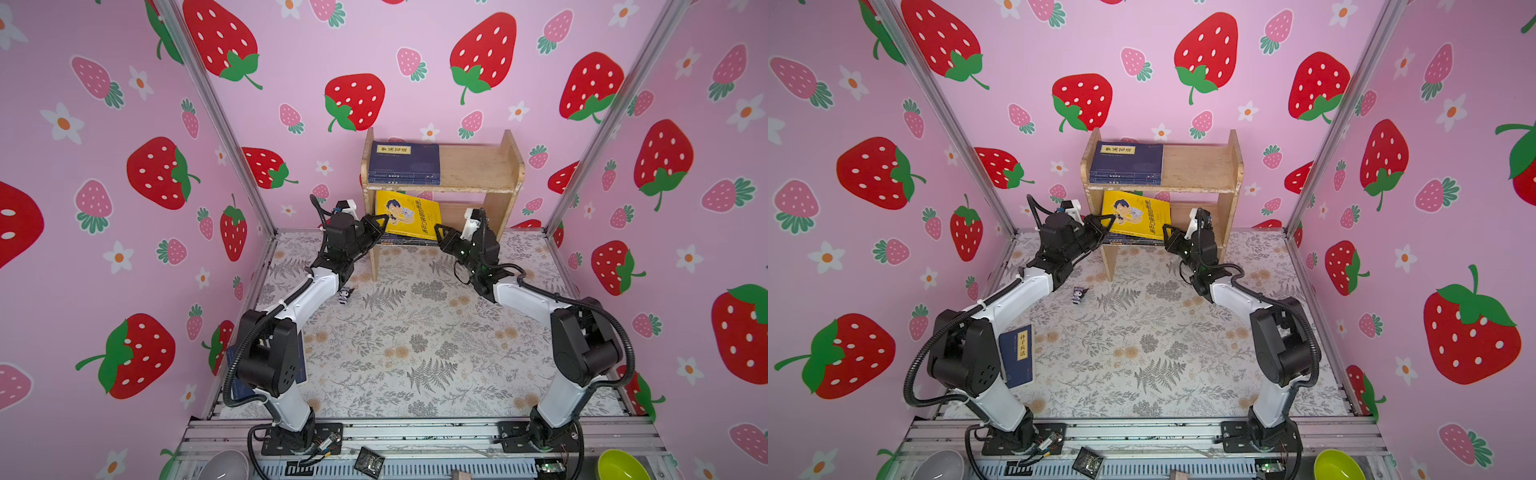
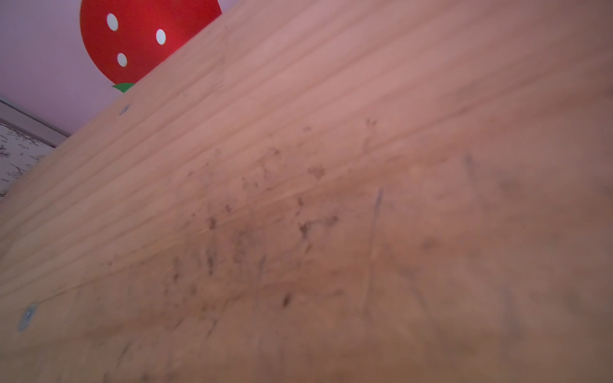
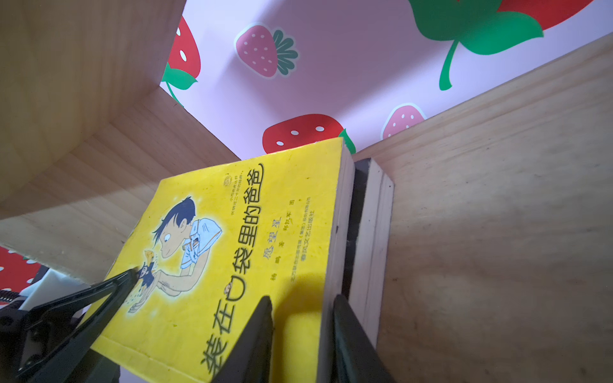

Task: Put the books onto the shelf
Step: 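Push the yellow book deeper into the lower shelf with both grippers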

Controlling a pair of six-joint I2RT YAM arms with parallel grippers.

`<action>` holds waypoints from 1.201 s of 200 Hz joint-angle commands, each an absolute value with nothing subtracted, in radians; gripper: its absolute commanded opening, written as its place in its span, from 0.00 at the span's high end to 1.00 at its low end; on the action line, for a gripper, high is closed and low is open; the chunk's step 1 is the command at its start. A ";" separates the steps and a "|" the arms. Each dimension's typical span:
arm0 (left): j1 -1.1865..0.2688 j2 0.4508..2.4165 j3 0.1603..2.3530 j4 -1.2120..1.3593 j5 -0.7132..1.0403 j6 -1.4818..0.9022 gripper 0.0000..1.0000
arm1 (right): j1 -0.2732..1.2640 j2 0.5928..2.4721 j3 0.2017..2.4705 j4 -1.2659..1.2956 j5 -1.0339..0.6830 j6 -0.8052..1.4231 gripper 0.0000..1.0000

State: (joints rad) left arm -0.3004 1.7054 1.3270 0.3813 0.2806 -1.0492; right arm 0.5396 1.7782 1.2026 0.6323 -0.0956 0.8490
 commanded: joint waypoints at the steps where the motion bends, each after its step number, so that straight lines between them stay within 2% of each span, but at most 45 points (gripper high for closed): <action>1: -0.297 1.691 1.379 0.340 0.263 -1.000 1.00 | 0.576 1.811 1.228 0.615 -0.126 0.844 0.69; 10: -0.297 1.689 1.382 0.331 0.262 -0.996 0.96 | 0.578 1.814 1.225 0.604 -0.109 0.845 0.70; 30: -0.298 1.686 1.395 0.306 0.262 -0.989 0.69 | 0.582 1.812 1.205 0.600 -0.086 0.848 0.71; 45: -0.298 1.680 1.401 0.287 0.254 -0.985 0.55 | 0.586 1.808 1.198 0.591 -0.075 0.842 0.71; 81: -0.296 1.645 1.422 0.193 0.205 -0.959 0.37 | 0.591 1.805 1.201 0.565 -0.061 0.825 0.72; 100: -0.295 1.621 1.472 0.092 0.164 -0.901 0.25 | 0.592 1.807 1.201 0.561 -0.064 0.819 0.72; 145: -0.263 1.560 1.533 -0.070 0.145 -0.713 0.18 | 0.594 1.802 1.201 0.566 -0.075 0.816 0.72; 202: -0.259 1.380 1.251 -0.076 0.164 -0.363 0.16 | 0.595 1.783 1.198 0.572 -0.098 0.804 0.71; 240: -0.257 1.421 1.228 -0.102 0.171 -0.264 0.16 | 0.597 1.767 1.196 0.571 -0.102 0.795 0.70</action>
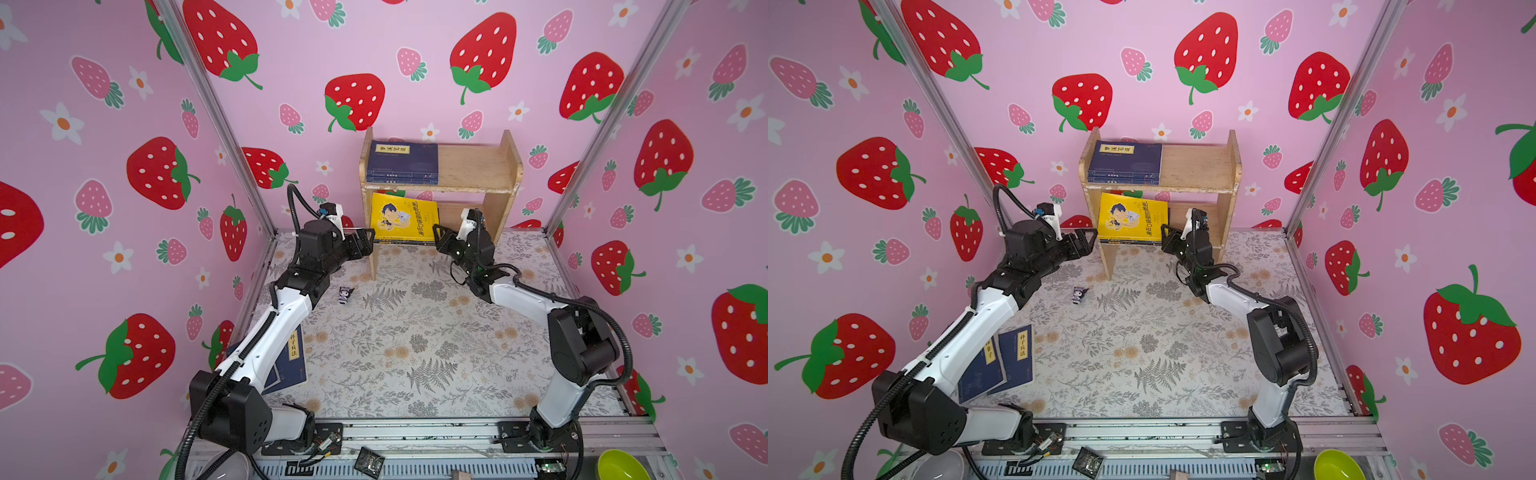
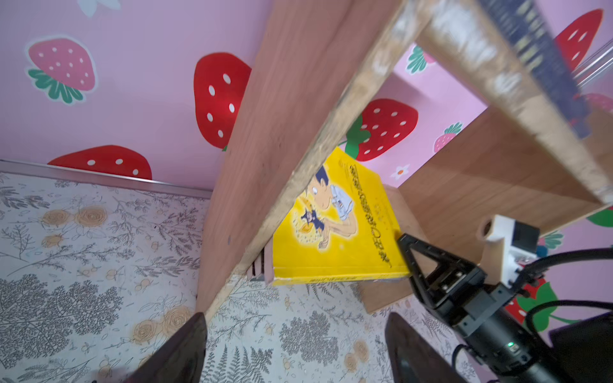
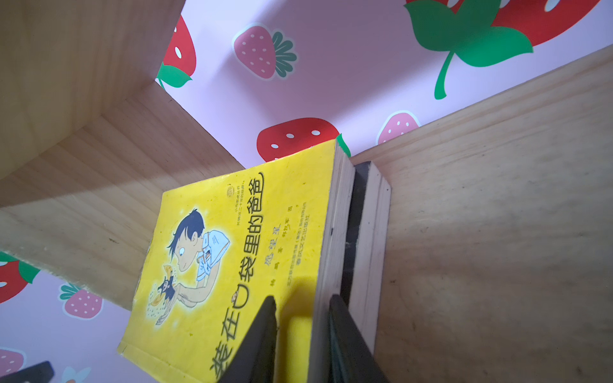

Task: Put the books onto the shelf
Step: 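Push the yellow book deeper into the lower shelf with both grippers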

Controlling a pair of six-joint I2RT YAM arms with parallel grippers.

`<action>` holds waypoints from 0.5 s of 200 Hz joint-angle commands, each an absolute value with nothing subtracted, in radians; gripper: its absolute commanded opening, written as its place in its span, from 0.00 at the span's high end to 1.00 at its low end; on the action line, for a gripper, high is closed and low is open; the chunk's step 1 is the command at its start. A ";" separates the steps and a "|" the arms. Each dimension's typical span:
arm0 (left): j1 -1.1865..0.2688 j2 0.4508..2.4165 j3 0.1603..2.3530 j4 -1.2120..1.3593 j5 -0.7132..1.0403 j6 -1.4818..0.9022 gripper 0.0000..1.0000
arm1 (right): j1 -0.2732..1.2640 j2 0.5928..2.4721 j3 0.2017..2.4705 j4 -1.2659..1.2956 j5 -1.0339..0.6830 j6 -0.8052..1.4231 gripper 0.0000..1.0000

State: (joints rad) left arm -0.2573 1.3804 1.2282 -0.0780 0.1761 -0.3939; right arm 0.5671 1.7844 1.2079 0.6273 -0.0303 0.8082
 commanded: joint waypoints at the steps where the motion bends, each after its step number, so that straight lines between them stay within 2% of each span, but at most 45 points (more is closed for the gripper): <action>1: -0.258 1.423 1.228 -0.102 0.170 -0.263 0.16 | 0.597 1.766 1.195 0.571 -0.102 0.795 0.70; 40: -0.258 1.523 1.296 -0.058 0.143 -0.277 0.20 | 0.599 1.737 1.181 0.573 -0.104 0.797 0.70; 57: -0.257 1.553 1.320 -0.051 0.058 -0.309 0.20 | 0.600 1.725 1.172 0.574 -0.105 0.792 0.70; 100: -0.253 1.529 1.263 0.024 0.046 -0.352 0.19 | 0.600 1.738 1.192 0.569 -0.110 0.777 0.69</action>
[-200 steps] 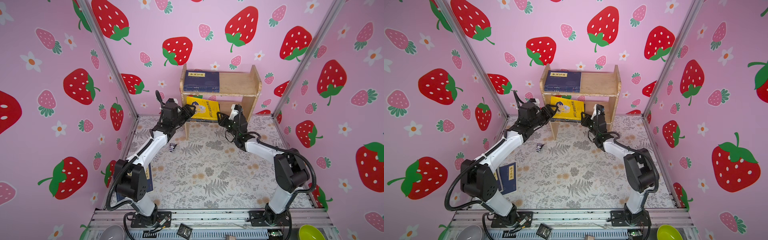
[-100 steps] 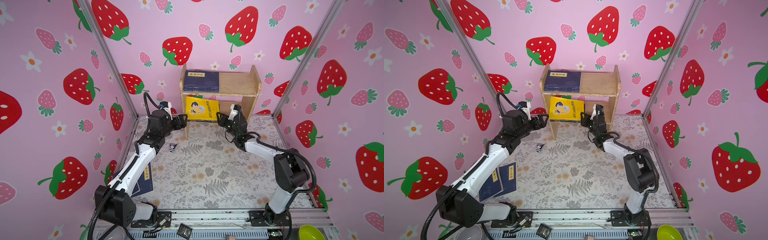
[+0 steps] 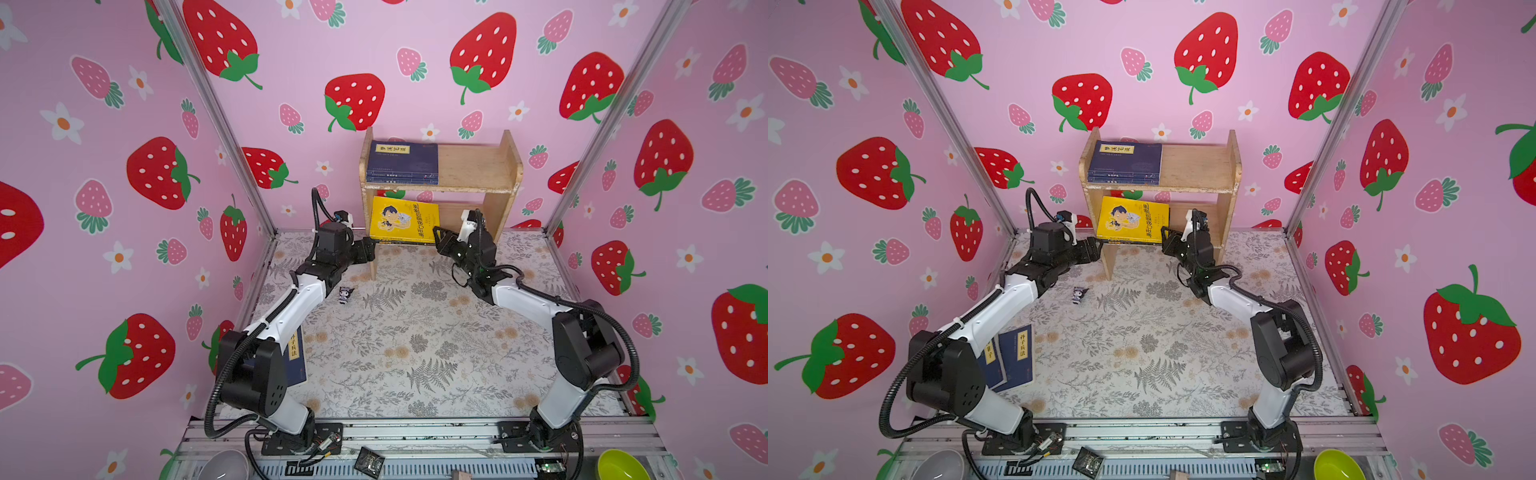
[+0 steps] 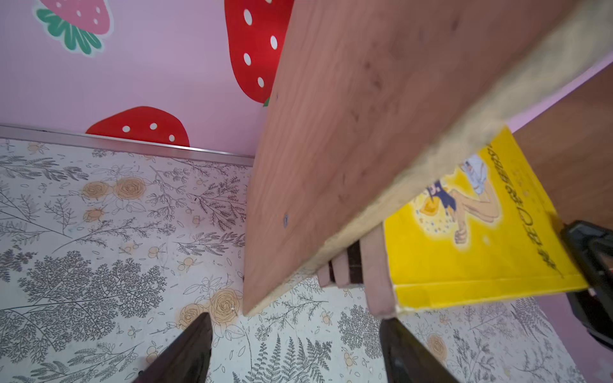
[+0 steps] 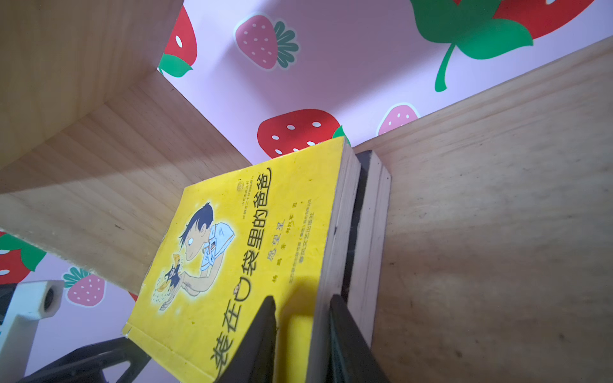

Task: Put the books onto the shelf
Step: 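Push the yellow book deeper into the lower shelf with both grippers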

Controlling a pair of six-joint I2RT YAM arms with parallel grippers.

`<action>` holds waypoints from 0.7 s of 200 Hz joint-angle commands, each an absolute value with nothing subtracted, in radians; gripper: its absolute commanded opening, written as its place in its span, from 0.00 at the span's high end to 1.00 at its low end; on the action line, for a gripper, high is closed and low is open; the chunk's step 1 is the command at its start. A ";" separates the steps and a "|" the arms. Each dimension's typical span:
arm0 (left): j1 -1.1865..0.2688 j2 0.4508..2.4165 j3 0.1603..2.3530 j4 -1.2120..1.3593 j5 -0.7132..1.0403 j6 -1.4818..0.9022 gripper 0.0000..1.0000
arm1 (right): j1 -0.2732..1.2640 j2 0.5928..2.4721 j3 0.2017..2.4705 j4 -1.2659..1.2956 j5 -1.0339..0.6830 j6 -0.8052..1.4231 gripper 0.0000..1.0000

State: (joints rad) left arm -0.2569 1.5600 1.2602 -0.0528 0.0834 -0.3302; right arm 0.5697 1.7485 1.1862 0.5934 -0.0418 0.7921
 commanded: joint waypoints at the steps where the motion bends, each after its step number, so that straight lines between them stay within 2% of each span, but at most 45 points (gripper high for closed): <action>1: -0.253 1.529 1.263 0.023 0.047 -0.352 0.19 | 0.600 1.739 1.193 0.569 -0.110 0.776 0.69; 41: -0.244 1.528 1.270 -0.015 0.113 -0.363 0.20 | 0.599 1.743 1.222 0.569 -0.101 0.737 0.65; 83: -0.233 1.510 1.264 -0.101 0.130 -0.375 0.26 | 0.583 1.752 1.264 0.538 -0.116 0.707 0.66; 92: -0.232 1.500 1.261 -0.116 0.183 -0.372 0.28 | 0.583 1.752 1.260 0.538 -0.115 0.707 0.66; 140: -0.232 1.486 1.303 -0.159 0.226 -0.316 0.28 | 0.581 1.741 1.234 0.555 -0.107 0.725 0.67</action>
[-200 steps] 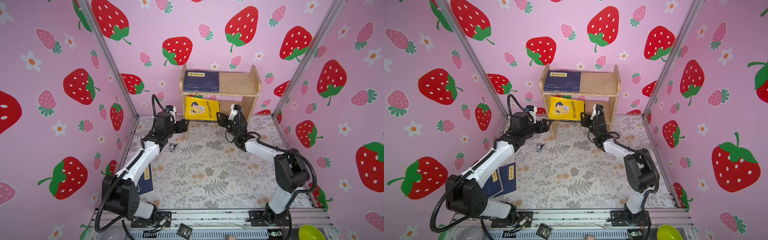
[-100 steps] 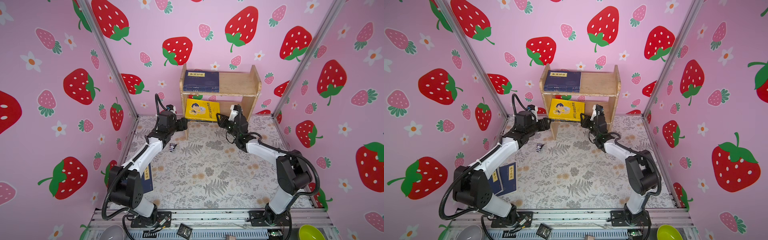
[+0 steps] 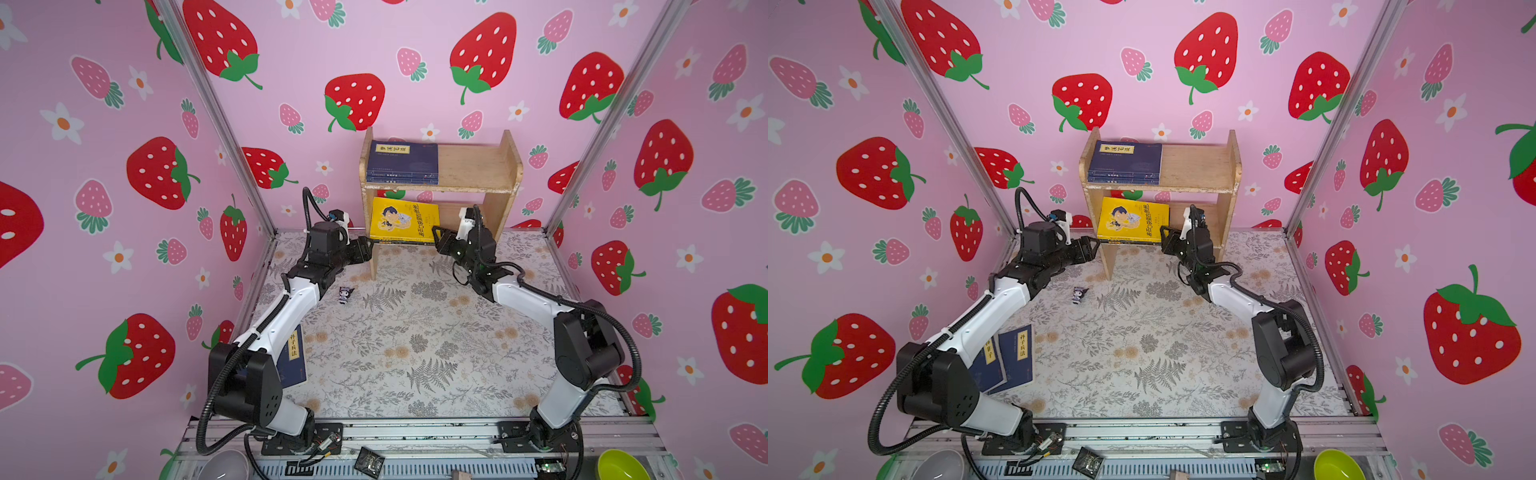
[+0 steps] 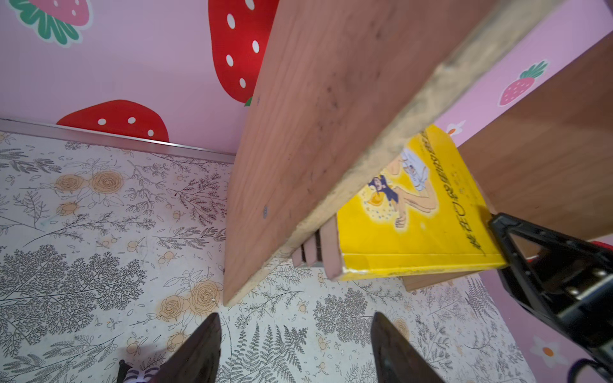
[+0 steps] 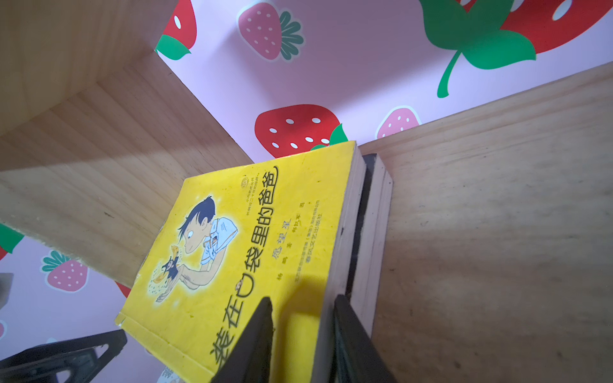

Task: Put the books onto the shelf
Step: 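Push the yellow book deeper into the lower shelf with both grippers, then withdraw the right gripper from the shelf while the left gripper moves to the blue books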

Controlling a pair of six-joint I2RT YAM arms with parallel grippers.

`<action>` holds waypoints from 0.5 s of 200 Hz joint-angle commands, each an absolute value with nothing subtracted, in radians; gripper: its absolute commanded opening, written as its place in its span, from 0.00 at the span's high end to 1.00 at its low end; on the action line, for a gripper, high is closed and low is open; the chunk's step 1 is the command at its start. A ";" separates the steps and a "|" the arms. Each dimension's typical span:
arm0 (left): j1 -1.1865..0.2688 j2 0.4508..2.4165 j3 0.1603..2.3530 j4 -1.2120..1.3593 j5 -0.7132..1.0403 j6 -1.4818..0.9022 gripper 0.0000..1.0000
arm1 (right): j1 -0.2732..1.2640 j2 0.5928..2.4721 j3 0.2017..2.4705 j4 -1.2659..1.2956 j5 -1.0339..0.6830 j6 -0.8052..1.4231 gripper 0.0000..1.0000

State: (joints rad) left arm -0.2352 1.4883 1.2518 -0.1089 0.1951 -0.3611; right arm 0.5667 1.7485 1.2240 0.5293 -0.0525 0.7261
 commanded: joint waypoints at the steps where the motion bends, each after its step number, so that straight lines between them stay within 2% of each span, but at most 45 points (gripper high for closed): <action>1: -0.232 1.488 1.306 -0.160 0.227 -0.315 0.28 | 0.581 1.741 1.234 0.555 -0.108 0.726 0.67; 100: -0.224 1.656 1.483 -0.206 0.190 -0.301 0.31 | 0.581 1.760 1.259 0.562 -0.126 0.735 0.67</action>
